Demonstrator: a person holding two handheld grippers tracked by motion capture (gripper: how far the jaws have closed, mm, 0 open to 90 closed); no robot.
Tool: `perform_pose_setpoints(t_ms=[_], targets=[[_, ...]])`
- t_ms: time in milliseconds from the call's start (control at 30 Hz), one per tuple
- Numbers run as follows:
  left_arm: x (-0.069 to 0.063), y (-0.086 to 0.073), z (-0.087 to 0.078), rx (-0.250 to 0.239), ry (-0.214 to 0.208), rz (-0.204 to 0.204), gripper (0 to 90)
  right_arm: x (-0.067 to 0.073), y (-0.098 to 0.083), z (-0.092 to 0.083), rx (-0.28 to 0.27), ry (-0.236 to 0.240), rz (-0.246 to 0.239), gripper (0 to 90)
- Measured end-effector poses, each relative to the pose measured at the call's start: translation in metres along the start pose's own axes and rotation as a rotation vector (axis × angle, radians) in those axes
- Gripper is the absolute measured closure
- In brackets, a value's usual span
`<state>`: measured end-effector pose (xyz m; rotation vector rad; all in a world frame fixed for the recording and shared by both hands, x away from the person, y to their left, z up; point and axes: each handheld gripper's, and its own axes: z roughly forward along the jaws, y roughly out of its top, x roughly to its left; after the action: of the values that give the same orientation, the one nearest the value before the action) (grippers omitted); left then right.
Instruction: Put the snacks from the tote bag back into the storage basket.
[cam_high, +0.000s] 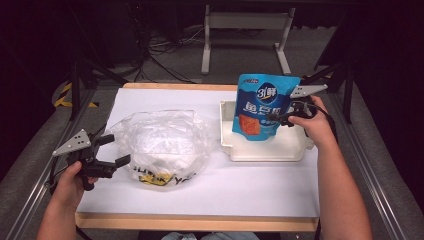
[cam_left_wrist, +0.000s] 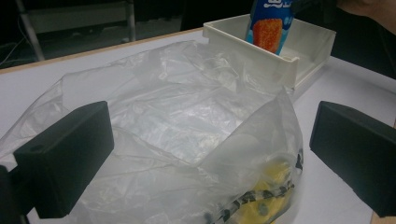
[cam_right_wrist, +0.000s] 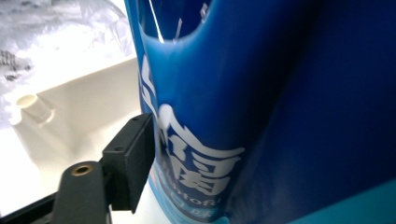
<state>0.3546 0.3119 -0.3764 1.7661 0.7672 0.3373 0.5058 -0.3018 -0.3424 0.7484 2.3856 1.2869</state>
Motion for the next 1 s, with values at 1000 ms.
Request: perform_pose_setpoints(t_ms=[1000], targets=[[-0.001, 0.003, 0.006, -0.005, -0.02, 0.002, 0.3, 0.033, 0.013, -0.086, -0.127, -0.152, 0.088, 23.9]])
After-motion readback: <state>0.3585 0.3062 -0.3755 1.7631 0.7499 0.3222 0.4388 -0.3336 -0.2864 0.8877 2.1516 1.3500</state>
